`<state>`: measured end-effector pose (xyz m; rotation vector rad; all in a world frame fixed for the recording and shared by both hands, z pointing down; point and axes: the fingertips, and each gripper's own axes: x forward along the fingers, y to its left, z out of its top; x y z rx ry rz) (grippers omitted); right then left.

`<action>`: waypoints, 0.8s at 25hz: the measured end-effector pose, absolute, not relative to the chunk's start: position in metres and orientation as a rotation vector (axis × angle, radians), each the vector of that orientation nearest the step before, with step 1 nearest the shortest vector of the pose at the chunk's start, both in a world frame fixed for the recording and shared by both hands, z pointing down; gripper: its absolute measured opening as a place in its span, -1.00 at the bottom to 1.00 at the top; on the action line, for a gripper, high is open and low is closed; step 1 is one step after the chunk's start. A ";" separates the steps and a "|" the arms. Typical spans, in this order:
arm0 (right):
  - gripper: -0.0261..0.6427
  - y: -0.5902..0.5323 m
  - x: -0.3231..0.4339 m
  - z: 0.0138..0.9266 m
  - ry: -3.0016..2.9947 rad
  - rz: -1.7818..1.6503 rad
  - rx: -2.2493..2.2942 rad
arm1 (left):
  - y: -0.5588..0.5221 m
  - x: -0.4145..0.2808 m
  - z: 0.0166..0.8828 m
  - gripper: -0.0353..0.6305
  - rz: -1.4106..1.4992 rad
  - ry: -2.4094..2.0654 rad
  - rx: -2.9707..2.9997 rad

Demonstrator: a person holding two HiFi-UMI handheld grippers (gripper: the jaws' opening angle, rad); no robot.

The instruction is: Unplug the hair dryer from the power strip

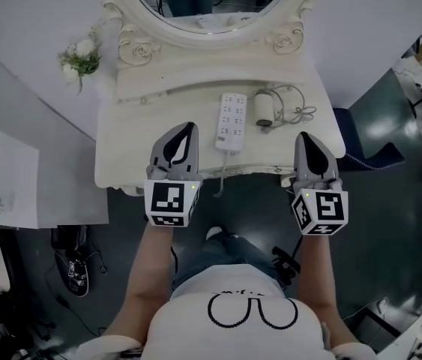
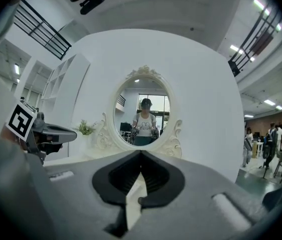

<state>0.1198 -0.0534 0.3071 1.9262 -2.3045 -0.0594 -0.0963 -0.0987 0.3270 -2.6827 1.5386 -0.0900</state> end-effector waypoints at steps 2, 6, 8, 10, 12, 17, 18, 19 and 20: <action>-0.92 -0.050 0.121 0.298 -2.319 -0.078 1.936 | -0.095 -0.096 0.318 -0.90 -0.059 1.548 -2.679; -0.93 -0.043 0.129 0.288 -2.344 -0.110 1.939 | -0.088 -0.092 0.304 -0.90 -0.013 1.571 -2.636; -0.93 -0.038 0.133 0.284 -2.349 -0.125 1.940 | -0.083 -0.089 0.296 -0.90 0.008 1.574 -2.617; -0.93 -0.033 0.136 0.279 -2.355 -0.138 1.939 | -0.077 -0.086 0.291 -0.90 0.019 1.575 -2.601; -0.93 -0.028 0.139 0.275 -2.357 -0.149 1.938 | -0.073 -0.084 0.287 -0.90 0.026 1.582 -2.592; -0.93 -0.020 0.148 0.266 -2.354 -0.184 1.938 | -0.070 -0.075 0.282 -0.90 0.042 1.594 -2.577; -0.93 -0.017 0.150 0.266 -2.353 -0.189 1.934 | -0.070 -0.073 0.282 -0.90 0.044 1.597 -2.577; -0.93 -0.015 0.150 0.266 -2.353 -0.193 1.929 | -0.070 -0.071 0.281 -0.90 0.046 1.599 -2.578; -0.93 -0.014 0.151 0.264 -2.354 -0.196 1.926 | -0.070 -0.069 0.279 -0.90 0.050 1.598 -2.578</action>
